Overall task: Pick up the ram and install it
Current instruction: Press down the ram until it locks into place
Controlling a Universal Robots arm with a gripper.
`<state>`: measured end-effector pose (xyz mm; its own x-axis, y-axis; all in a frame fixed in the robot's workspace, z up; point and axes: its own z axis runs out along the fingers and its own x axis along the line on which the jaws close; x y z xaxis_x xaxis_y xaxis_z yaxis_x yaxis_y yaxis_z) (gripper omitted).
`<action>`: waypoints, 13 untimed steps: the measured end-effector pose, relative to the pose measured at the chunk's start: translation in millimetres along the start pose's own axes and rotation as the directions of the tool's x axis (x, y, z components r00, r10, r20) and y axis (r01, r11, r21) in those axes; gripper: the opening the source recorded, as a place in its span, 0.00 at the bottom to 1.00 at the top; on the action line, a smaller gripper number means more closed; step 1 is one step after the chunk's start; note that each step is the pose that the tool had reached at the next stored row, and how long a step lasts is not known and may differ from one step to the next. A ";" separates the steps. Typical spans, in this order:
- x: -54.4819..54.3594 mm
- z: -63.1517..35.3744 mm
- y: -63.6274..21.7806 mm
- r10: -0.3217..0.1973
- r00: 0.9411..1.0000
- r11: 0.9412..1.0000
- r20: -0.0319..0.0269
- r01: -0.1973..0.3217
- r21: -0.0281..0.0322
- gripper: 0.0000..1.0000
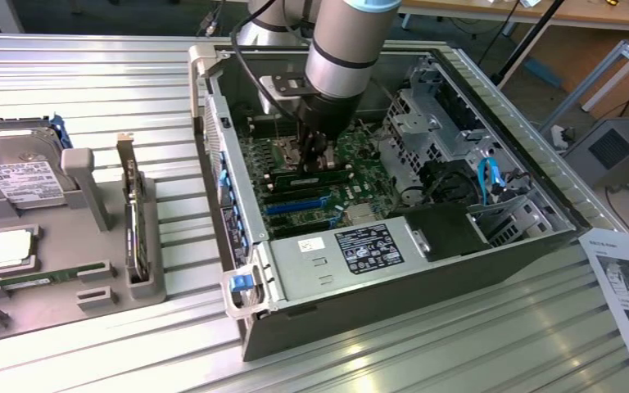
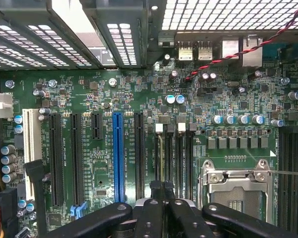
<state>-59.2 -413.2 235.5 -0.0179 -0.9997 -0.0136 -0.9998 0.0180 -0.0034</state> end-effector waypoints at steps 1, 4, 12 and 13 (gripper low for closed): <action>0.0 0.0 0.0 0.000 1.000 1.000 0.000 0.000 0.000 0.11; 0.0 0.4 0.0 0.000 1.000 1.000 0.000 0.000 0.000 0.11; 0.0 2.2 0.0 0.000 1.000 1.000 0.000 0.000 0.000 0.11; 0.0 2.2 0.0 0.000 1.000 1.000 0.000 0.000 0.000 0.11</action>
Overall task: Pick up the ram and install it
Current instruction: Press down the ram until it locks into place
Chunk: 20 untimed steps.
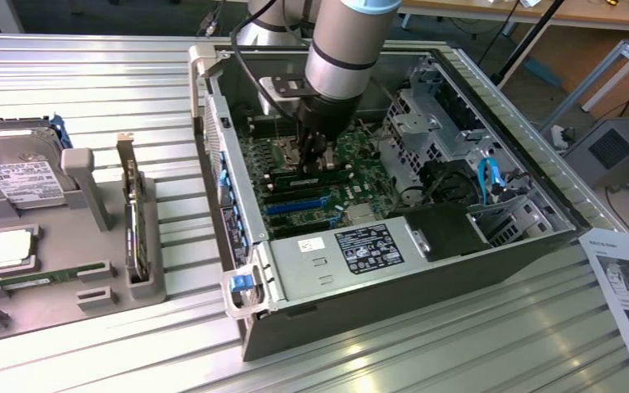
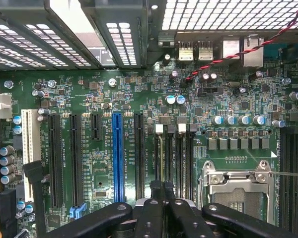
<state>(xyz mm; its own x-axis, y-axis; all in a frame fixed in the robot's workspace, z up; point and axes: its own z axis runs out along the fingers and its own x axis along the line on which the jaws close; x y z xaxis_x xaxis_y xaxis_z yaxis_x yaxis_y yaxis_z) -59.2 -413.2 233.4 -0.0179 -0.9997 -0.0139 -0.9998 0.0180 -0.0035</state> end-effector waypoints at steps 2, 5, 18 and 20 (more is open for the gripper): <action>0.0 0.4 0.0 0.000 1.000 1.000 0.000 0.000 0.000 0.11; 0.0 1.1 0.0 0.000 1.000 1.000 0.000 0.000 0.000 0.11; 0.1 3.4 0.0 0.000 1.000 1.000 0.000 0.000 0.000 0.11; 0.0 3.1 0.0 0.000 1.000 1.000 0.001 0.000 0.000 0.11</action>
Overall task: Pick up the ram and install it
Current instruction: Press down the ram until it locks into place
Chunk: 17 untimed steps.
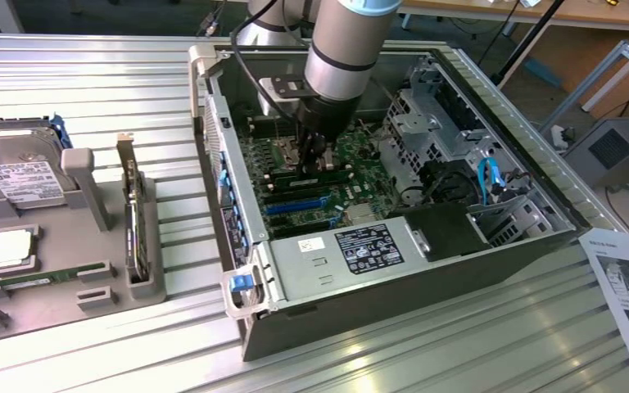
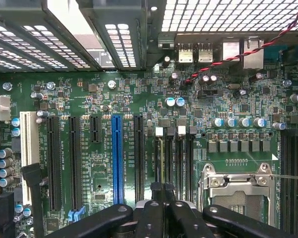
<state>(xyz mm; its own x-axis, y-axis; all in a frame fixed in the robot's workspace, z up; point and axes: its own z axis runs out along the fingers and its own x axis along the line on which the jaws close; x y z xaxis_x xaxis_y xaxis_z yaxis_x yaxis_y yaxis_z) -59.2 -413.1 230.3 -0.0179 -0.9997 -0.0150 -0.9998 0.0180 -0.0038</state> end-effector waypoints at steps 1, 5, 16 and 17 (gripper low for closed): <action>-0.1 -0.9 0.0 0.000 1.000 1.000 0.000 0.000 0.000 0.11; -0.1 -5.6 0.0 0.000 1.000 1.000 0.000 0.000 0.000 0.11; -0.1 -8.6 1.4 0.000 1.000 1.000 -0.001 0.000 -0.001 0.11; 0.0 -8.5 2.9 0.000 1.000 1.000 -0.001 0.000 -0.001 0.11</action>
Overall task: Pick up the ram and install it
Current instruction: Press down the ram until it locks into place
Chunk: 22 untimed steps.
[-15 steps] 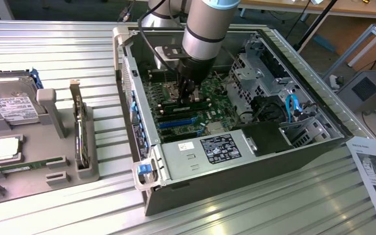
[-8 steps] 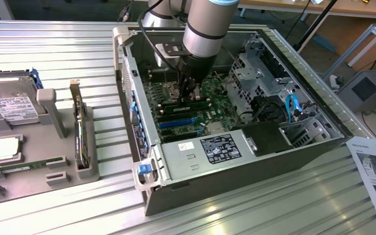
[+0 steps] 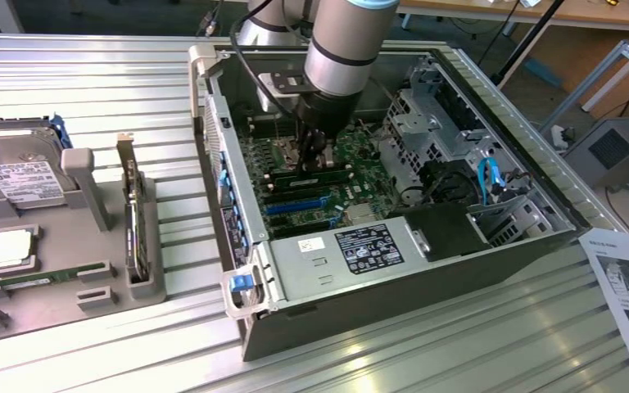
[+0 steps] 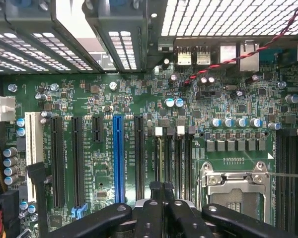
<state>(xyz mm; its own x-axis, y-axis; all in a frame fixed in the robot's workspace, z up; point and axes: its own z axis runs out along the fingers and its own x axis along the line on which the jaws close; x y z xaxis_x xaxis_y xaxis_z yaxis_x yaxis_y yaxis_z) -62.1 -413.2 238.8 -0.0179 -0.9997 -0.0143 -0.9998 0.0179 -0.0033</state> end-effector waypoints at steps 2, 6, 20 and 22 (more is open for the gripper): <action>0.0 0.0 2.6 0.000 1.000 1.000 0.000 0.000 0.001 0.11; 0.1 0.0 8.1 0.000 1.000 1.000 0.000 0.000 0.003 0.11; 0.4 0.0 27.7 0.000 1.000 1.000 0.000 0.000 0.011 0.11; 0.5 0.0 28.3 0.000 1.000 1.000 0.000 0.000 0.011 0.11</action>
<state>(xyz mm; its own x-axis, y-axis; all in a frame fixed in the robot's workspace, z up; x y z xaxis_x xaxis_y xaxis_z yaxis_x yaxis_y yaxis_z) -90.4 -413.2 238.8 -0.0178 -0.9997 -0.0147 -0.9997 0.0180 -0.0139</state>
